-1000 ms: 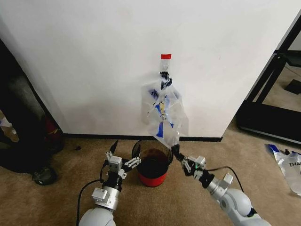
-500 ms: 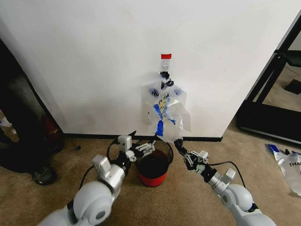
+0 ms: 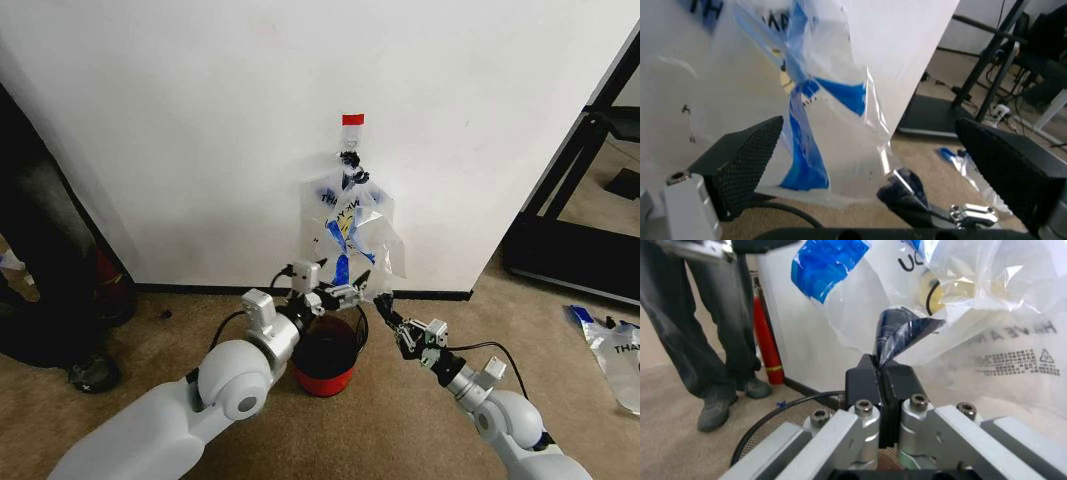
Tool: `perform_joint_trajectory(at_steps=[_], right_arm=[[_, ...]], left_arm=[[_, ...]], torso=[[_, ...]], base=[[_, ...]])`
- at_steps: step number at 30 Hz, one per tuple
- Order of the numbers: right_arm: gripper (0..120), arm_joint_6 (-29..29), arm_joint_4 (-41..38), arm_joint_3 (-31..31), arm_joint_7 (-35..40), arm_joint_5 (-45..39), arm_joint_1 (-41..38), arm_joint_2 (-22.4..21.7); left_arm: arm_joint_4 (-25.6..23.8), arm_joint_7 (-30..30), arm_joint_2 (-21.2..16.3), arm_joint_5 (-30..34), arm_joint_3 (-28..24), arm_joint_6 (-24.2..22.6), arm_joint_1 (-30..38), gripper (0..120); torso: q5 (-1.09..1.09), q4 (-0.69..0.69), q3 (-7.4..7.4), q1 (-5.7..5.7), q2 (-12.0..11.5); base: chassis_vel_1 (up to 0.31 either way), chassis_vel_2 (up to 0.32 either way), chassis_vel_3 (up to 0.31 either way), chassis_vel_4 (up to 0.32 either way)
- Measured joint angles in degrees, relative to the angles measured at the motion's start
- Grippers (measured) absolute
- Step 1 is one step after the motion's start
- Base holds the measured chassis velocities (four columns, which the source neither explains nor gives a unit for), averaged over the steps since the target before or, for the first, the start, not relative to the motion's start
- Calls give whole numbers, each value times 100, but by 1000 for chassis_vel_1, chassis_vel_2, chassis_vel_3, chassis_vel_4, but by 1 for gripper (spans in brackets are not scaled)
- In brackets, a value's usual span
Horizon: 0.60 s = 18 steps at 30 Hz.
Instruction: Pick up the garbage bag from the wall and place it over the trash bin.
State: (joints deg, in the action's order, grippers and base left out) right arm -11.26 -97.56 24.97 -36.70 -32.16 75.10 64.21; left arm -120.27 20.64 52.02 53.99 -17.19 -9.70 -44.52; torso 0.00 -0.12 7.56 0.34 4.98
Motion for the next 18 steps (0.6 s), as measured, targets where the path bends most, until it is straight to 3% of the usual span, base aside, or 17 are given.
perform_joint_trajectory(at_steps=[12,14,18], right_arm=[[0,3,71,16,-19,-53,8,-7],[0,4,71,27,-20,-70,7,-11],[0,6,72,45,-20,-84,12,-12]], left_arm=[[535,-17,243,-55,-205,86,352,97],[577,-18,268,-61,-244,108,360,94],[629,-23,314,-67,-294,165,368,77]], torso=[[0,-1,0,0,0],[0,-1,0,0,0],[0,-1,0,0,0]], base=[[0,0,0,0],[0,0,0,0],[0,0,0,0]])
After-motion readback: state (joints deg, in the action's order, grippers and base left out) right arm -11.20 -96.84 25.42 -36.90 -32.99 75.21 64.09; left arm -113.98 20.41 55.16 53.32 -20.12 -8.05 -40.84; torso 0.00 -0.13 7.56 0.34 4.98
